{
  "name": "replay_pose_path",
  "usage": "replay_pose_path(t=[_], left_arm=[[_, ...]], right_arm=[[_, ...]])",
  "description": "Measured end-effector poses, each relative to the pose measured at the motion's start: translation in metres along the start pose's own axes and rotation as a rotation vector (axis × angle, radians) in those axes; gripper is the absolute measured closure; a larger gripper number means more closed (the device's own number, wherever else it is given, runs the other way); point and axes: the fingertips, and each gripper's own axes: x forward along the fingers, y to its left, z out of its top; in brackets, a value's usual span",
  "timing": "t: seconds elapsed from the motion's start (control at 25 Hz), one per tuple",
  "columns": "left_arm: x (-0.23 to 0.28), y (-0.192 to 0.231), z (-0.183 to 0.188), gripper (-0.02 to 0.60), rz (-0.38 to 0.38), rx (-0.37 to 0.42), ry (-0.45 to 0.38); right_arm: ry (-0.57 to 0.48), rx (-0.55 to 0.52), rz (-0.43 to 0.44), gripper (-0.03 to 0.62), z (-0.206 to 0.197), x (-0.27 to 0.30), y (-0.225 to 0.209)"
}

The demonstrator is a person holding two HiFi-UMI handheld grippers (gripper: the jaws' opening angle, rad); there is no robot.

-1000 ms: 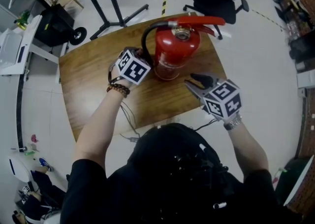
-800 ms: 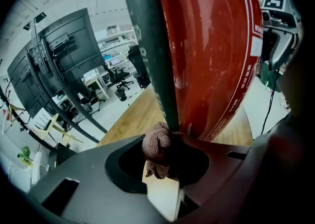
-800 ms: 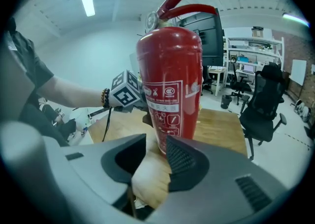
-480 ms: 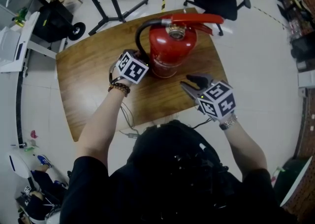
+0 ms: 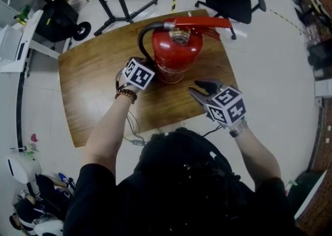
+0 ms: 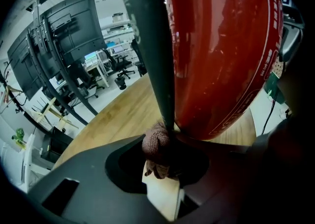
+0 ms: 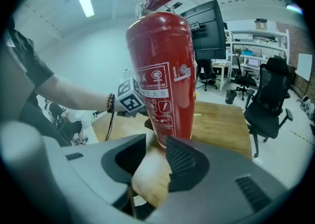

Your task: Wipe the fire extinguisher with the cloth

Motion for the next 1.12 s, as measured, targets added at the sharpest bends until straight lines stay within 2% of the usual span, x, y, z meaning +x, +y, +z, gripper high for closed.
replay_pose_path(t=[0.36,0.68,0.96,1.12], left_arm=[[-0.004,-0.004,-0.013,0.486,0.011,-0.057,0.025],[-0.043,-0.002,-0.023,0.486,0.09,-0.171,0.006],[-0.094,-0.023,-0.029,0.486,0.163,-0.284,-0.044],[-0.125,-0.045,-0.031,0.485,0.17,-0.322,-0.085]], right_arm=[[0.0,-0.022,0.037,0.436,-0.002,0.002,-0.006],[-0.035,-0.067,0.069,0.455,0.002,-0.001,-0.012],[-0.09,-0.117,0.114,0.519,0.006,-0.002,-0.011],[-0.137,-0.136,0.102,0.553,0.009,-0.005,-0.004]])
